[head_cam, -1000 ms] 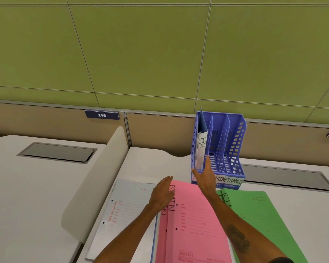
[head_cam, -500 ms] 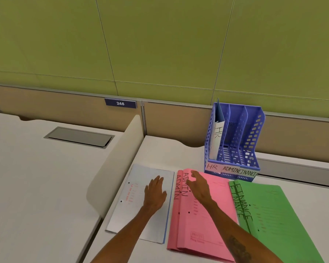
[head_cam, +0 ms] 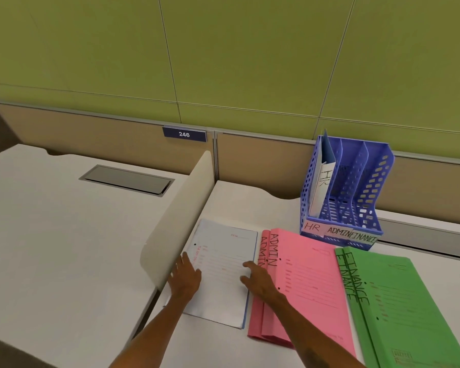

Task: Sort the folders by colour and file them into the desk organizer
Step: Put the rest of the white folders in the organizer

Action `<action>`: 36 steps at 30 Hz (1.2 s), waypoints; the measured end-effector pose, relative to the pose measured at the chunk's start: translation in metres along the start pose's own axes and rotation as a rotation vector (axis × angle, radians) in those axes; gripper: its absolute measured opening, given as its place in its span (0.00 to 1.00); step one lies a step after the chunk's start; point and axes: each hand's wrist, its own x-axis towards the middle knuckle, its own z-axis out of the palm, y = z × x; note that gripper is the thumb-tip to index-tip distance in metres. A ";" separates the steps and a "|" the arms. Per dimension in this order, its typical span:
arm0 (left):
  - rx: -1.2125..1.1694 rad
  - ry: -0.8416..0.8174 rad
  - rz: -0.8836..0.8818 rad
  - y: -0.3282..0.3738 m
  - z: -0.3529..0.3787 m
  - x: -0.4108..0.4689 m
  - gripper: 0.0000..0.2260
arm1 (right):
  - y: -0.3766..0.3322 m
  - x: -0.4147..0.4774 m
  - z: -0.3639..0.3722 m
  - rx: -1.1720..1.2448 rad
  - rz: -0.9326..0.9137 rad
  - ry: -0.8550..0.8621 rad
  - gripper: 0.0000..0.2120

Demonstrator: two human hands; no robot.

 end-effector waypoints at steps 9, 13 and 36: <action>-0.099 -0.056 -0.061 -0.009 -0.008 0.005 0.27 | -0.003 0.006 0.016 -0.122 0.011 -0.023 0.23; -0.277 -0.069 -0.140 -0.009 -0.017 0.014 0.27 | -0.003 0.010 0.016 -0.134 0.037 -0.005 0.22; -0.777 -0.069 0.254 0.034 -0.080 0.014 0.21 | -0.041 0.010 -0.026 0.239 0.056 0.146 0.30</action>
